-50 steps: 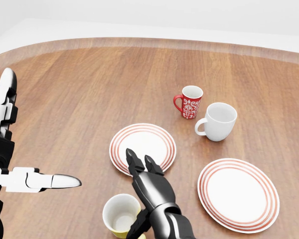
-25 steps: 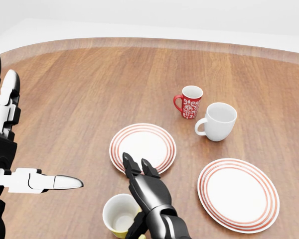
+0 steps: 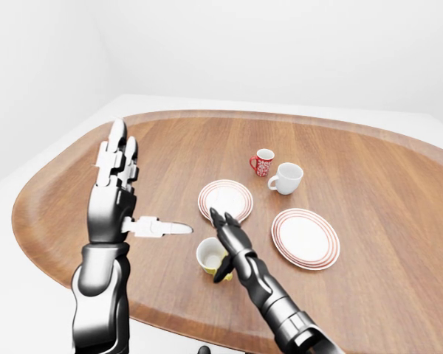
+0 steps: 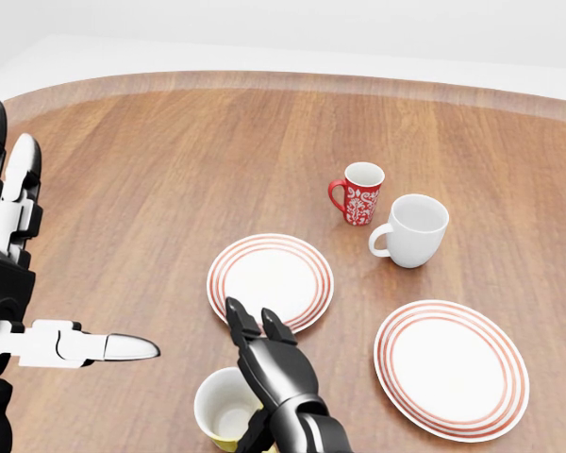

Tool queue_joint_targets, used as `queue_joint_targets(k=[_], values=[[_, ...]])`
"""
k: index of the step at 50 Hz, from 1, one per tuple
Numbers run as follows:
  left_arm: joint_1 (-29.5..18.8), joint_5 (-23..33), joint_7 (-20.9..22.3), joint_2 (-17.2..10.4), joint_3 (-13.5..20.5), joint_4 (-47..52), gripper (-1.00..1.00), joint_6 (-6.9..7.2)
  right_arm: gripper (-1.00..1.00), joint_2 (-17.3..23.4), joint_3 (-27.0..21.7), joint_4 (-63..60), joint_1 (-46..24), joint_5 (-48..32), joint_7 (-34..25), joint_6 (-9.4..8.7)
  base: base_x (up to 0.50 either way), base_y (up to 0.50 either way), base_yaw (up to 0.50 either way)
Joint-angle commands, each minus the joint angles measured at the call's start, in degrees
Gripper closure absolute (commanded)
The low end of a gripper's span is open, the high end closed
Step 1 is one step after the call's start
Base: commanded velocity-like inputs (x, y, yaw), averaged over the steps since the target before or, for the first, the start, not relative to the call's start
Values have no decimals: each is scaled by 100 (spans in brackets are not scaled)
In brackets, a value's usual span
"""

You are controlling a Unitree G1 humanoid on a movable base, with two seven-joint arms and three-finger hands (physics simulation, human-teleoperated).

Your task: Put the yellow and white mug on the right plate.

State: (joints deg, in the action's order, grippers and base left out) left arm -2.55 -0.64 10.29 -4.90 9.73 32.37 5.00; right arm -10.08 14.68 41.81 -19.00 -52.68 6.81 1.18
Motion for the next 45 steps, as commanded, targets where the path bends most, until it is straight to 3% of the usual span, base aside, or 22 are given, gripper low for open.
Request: queue_joint_targets(k=[1,34,45], values=[[19,16,9,11,-20,-2,-100,0,-100,-15,-28,365,-102,0,168,133,0,0,0],[34,58,16,30,-69,-71,-100,0,-100,11,-138,1111,-331,23,463,382,0,0,0],[39,64,27,30,-68,-17,-100,0,-100,21,-184,1435,-448,28,605,382,0,0,0]])
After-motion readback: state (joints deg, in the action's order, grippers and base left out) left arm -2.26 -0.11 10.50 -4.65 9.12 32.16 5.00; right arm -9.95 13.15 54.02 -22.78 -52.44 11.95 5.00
